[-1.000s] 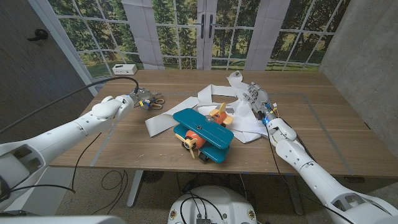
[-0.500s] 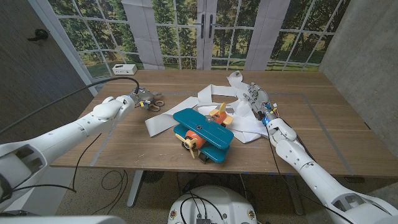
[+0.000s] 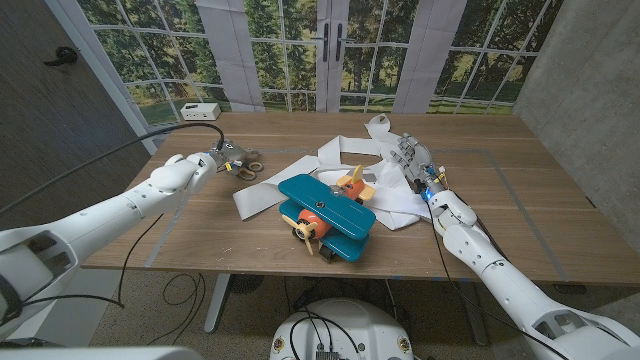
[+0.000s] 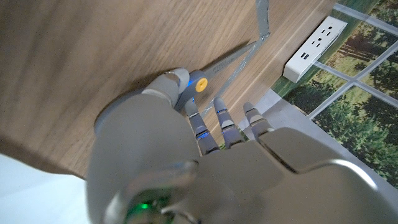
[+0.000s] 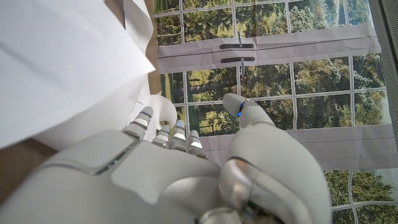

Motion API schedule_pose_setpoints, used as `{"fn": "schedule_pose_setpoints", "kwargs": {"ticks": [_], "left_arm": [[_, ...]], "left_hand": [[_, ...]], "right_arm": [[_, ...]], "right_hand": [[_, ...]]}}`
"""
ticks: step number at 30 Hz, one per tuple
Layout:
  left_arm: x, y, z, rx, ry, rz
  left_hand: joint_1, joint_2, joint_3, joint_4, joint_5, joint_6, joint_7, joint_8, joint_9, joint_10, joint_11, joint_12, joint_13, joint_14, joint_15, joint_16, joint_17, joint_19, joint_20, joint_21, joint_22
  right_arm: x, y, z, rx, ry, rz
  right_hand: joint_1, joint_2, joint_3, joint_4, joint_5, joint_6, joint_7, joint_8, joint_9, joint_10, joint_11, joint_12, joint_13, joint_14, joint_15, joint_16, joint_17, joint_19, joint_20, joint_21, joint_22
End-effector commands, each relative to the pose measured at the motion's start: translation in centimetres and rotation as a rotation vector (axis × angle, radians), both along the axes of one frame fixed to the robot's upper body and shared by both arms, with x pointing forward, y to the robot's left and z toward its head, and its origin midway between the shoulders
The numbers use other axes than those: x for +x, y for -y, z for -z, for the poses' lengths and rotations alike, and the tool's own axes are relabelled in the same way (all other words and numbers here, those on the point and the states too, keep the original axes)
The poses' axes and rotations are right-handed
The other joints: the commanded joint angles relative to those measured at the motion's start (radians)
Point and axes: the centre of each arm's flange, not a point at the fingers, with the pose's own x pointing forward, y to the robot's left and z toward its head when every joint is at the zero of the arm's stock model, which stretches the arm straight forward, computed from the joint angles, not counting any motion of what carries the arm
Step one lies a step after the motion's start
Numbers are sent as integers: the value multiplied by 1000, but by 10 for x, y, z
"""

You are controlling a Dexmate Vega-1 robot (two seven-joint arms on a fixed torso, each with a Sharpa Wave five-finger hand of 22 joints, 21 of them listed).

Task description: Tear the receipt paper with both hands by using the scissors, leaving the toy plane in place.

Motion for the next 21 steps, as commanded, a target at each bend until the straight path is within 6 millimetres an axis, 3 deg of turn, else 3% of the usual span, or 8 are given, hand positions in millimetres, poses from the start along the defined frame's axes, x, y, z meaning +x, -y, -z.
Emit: {"fn": "schedule_pose_setpoints", "kwargs": {"ticks": [1,9,13,21], "left_arm": [[2,0,2,-1,-11,0],[3,0,0,-34,-26,10],[3,-1,-1,-38,-31,9],[3,0,0,-39,-34,13]], "left_hand": [[7,0,-6,2,-4,33,-4,8,4,46,-10,20,-4,34,-167,15,5,4,2,8,4],[43,22,-22,-8,-15,108,-2,-1,6,145,-8,80,-6,144,-189,54,27,31,1,12,2],[57,28,-26,-7,-20,122,-1,-5,7,155,-6,96,-1,176,-192,65,37,38,4,12,2],[99,27,-33,-8,-29,182,0,-8,11,162,0,148,37,313,-198,103,72,60,8,11,2]], "right_arm": [[3,-2,-3,-3,0,-8],[3,-2,-6,-7,2,-5],[4,-3,-9,-10,5,-11],[5,-2,-11,-11,8,-10]], "right_hand": [[-7,-1,11,1,6,-3,-9,1,4,2,-1,2,4,1,0,7,1,2,4,2,2],[-9,-1,13,2,9,-4,-9,1,4,2,-1,2,4,4,-1,8,1,3,5,2,2],[-10,-1,14,2,11,-4,-9,1,4,2,-2,2,4,4,0,7,1,3,5,2,2],[-12,-2,16,2,14,-5,-9,0,4,2,-2,1,4,4,-1,7,1,4,4,2,2]]}}
